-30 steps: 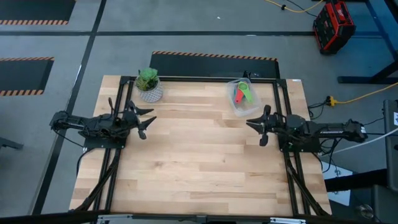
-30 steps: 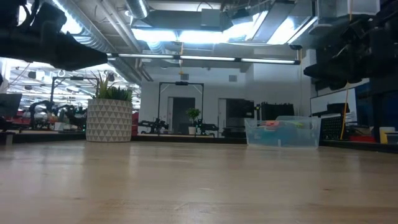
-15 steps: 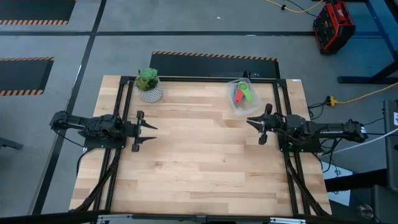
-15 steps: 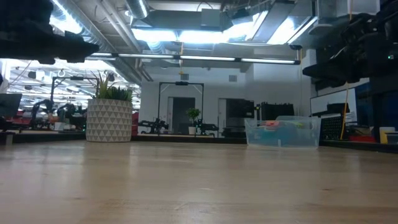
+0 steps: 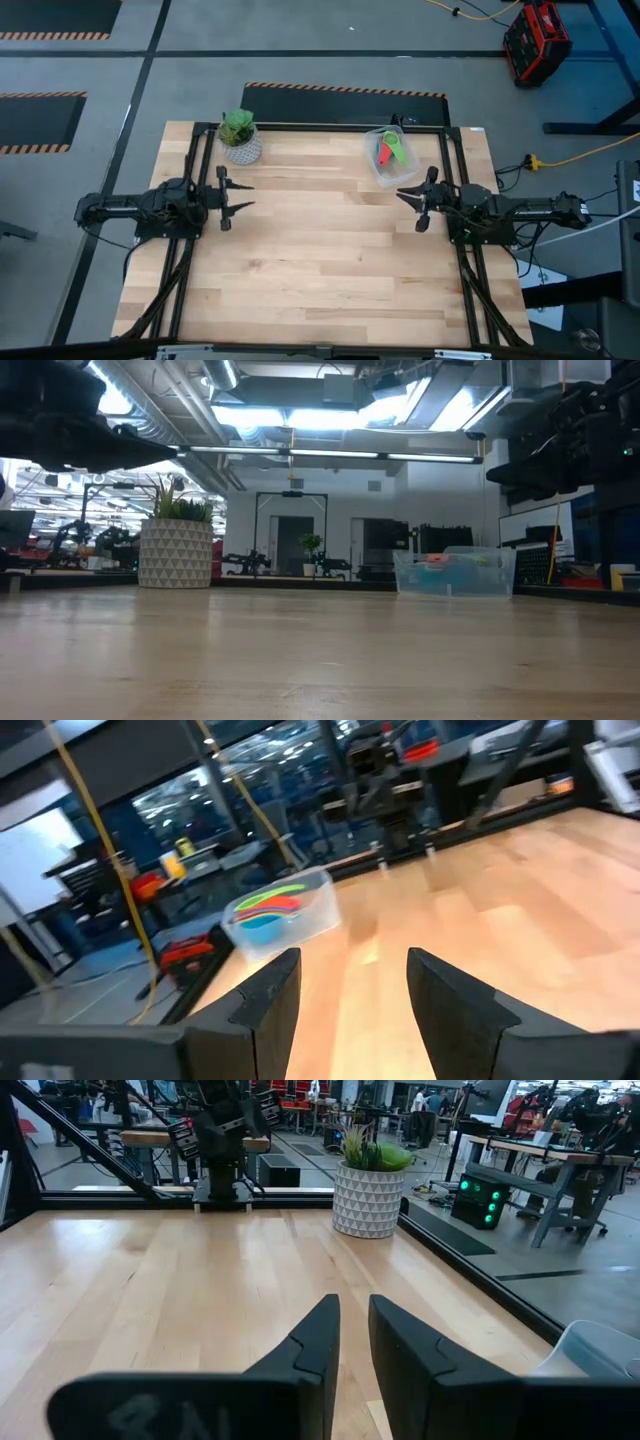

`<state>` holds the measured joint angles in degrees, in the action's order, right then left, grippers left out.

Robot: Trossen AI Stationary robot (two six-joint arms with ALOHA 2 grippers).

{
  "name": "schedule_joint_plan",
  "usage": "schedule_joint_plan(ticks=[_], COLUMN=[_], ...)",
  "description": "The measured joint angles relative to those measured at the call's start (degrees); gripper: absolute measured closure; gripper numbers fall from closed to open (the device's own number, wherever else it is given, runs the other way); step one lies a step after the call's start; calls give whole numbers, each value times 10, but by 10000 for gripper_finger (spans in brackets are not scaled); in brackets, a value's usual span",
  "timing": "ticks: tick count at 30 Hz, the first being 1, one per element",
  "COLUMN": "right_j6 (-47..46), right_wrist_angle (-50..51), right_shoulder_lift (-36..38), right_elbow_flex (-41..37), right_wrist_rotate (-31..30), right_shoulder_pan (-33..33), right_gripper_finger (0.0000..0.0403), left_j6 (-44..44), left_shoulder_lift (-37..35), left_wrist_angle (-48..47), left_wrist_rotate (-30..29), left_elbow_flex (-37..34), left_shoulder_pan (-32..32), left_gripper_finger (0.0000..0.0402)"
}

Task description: Nest measuring cups in basket

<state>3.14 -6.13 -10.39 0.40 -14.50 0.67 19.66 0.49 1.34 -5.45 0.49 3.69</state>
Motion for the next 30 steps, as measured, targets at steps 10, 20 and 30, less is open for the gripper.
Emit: schedule_joint_plan(ticks=[10, 20, 30], right_j6=[-34, -59, -59], right_wrist_angle=[25, 24, 24], right_shoulder_lift=[0, 0, 0], right_elbow_flex=[0, 0, 0], right_wrist_rotate=[4, 6, 10], right_shoulder_pan=[0, 0, 0], right_gripper_finger=[340, 340, 340], left_j6=[-44, -49, -42], left_shoulder_lift=[0, 0, 0], left_wrist_angle=[-1, 0, 0], left_wrist_rotate=[5, 1, 1], left_elbow_flex=[0, 0, 0], left_shoulder_pan=[53, 58, 58], left_gripper_finger=[225, 225, 225])
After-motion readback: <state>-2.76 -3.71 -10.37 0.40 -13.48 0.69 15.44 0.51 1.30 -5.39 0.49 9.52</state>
